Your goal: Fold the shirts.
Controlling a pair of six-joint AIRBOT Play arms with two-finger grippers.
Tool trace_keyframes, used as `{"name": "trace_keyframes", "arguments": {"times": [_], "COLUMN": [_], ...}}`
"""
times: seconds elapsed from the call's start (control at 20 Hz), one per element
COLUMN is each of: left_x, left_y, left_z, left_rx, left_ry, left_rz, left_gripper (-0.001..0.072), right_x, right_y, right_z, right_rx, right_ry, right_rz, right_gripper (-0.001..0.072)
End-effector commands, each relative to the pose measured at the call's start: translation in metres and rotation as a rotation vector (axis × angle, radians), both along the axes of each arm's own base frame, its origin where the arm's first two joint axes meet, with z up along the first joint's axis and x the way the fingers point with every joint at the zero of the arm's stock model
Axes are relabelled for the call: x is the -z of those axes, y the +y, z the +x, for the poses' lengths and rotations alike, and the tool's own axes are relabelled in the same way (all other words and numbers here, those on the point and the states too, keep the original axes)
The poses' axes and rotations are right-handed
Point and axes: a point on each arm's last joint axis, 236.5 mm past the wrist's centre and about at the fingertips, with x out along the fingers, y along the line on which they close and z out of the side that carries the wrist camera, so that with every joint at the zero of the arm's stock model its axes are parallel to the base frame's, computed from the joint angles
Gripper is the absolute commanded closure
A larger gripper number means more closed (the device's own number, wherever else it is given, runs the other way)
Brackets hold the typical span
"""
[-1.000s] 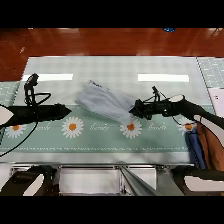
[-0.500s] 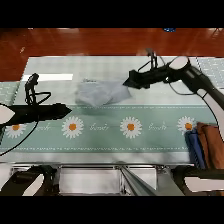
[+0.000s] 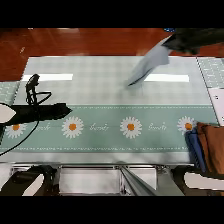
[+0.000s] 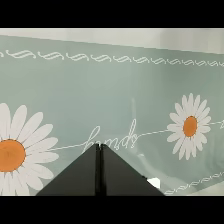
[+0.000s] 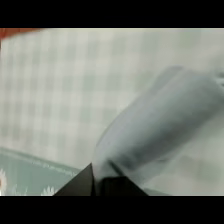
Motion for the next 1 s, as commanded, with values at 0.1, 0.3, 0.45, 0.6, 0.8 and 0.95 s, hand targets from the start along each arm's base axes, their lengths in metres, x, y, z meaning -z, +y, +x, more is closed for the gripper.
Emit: {"name": "trace_keyframes", "arguments": {"times": [0.1,0.3,0.45,0.6,0.8,0.95], "left_x": [-0.001,-0.005,-0.015,-0.032,-0.023,-0.021], "left_y": [0.0,0.003,0.009,0.008,0.007,0.006], "left_z": [0.001,0.012,0.031,0.057,0.06,0.059], "left_rx": [0.031,0.027,-0.026,-0.109,-0.069,-0.053], "left_ry": [-0.026,-0.085,-0.165,-0.237,-0.231,-0.23], "left_rz": [0.015,0.032,0.033,-0.03,-0.002,0.006], "left_gripper": [0.0688,0.0688,0.0688,0.0687,0.0688,0.0688], "right_x": [-0.056,-0.059,-0.037,-0.026,0.004,0.031], "right_y": [-0.123,-0.188,-0.238,-0.26,-0.264,-0.281], "right_z": [-0.041,-0.1,-0.175,-0.237,-0.308,-0.405], "right_rx": [0.317,0.494,0.652,0.781,0.964,1.217], "right_ry": [-0.018,0.07,0.269,0.394,0.513,0.734], "right_rz": [0.005,-0.081,-0.267,-0.366,-0.361,-0.494], "right_gripper": [0.0687,0.0687,0.0689,0.0689,0.0687,0.0686]}}
